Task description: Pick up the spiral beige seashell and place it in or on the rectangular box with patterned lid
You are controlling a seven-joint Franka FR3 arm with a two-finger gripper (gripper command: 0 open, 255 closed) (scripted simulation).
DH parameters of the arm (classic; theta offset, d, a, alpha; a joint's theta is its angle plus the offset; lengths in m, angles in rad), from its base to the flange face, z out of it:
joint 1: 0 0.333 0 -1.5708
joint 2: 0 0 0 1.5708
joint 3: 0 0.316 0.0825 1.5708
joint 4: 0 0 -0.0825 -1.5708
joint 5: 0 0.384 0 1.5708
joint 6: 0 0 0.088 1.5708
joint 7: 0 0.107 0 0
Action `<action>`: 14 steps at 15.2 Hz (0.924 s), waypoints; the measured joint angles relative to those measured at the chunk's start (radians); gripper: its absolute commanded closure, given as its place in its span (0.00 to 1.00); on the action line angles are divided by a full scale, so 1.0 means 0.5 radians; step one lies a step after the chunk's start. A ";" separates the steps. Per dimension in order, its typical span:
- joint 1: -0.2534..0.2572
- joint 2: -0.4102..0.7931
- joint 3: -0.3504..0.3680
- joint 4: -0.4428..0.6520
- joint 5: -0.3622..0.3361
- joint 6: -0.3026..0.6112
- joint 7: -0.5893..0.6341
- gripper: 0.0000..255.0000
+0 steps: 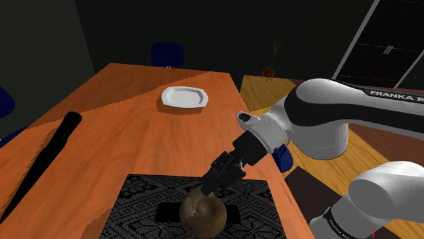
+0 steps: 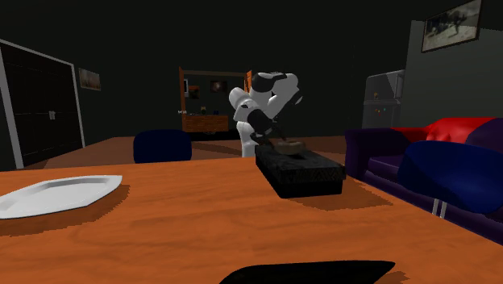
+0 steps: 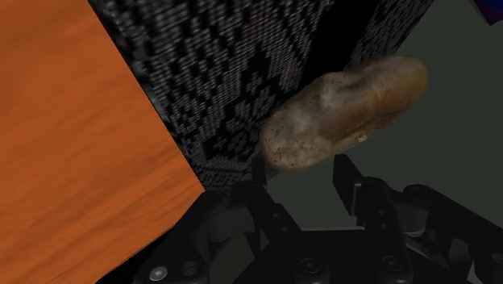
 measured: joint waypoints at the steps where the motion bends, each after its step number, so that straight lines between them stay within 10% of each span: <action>1: 0.001 -0.001 -0.001 0.000 0.001 -0.001 -0.001 1.00; 2: 0.000 0.001 0.001 0.001 0.001 -0.001 -0.001 1.00; 3: -0.002 0.003 0.004 0.001 0.002 0.000 -0.004 0.00; 9: -0.004 0.006 0.011 -0.003 0.001 0.001 -0.006 0.00; 14: 0.069 -0.139 -0.284 -0.094 -0.228 -0.154 0.077 0.00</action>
